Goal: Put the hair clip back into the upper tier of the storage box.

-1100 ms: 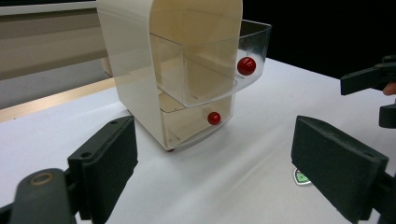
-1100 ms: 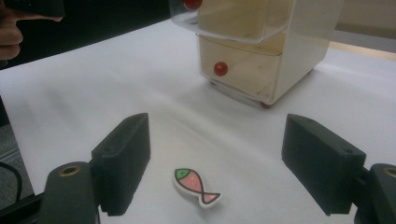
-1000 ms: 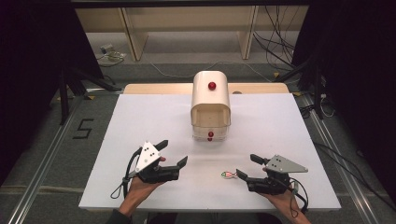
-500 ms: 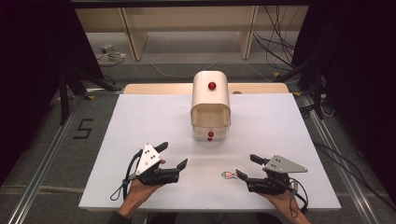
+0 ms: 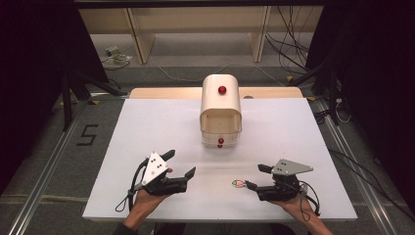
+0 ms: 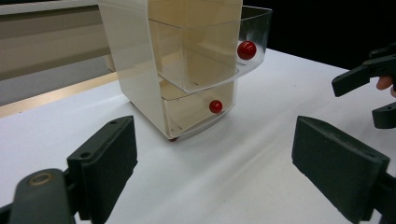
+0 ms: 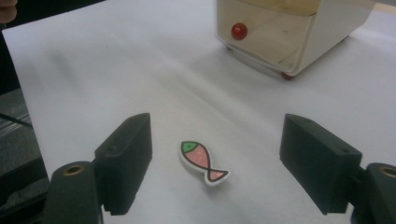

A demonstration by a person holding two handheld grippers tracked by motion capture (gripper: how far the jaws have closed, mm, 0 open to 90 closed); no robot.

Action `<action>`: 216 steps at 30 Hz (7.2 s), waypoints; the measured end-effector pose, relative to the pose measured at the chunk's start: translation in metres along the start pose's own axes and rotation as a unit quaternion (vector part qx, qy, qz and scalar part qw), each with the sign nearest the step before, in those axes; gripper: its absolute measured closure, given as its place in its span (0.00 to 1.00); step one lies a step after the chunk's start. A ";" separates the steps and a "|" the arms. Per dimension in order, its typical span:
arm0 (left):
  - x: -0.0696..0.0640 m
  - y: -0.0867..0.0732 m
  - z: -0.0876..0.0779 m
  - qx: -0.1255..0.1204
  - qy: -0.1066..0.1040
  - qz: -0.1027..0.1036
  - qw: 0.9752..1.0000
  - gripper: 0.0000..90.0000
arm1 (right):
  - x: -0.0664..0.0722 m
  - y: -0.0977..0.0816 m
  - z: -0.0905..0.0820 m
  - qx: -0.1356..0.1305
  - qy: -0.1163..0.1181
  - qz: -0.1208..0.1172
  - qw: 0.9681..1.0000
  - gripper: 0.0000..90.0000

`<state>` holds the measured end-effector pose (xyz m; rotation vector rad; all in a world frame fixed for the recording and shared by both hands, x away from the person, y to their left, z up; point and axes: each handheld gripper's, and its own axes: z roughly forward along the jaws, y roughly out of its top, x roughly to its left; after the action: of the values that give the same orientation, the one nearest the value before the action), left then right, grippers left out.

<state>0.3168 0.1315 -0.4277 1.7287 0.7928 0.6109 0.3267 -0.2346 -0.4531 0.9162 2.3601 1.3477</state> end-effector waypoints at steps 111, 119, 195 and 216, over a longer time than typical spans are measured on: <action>-0.004 -0.003 0.001 -0.001 -0.010 0.013 1.000 0.16 | 0.009 0.010 0.046 0.224 0.054 -0.131 0.964 0.80; -0.004 -0.002 0.000 -0.001 -0.010 0.014 1.000 0.16 | 0.006 0.017 0.037 0.202 0.042 -0.126 0.970 0.80; -0.002 -0.003 -0.005 -0.016 -0.001 0.000 1.000 0.16 | -0.014 0.085 -0.020 0.002 -0.025 -0.082 0.996 0.80; -0.003 -0.003 -0.004 -0.018 -0.001 -0.001 1.000 0.16 | -0.017 0.102 -0.021 -0.029 -0.031 -0.079 0.996 0.80</action>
<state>0.3113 0.1326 -0.4293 1.6953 0.7780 0.6169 0.3684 -0.2225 -0.3564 0.7286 2.2797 1.3002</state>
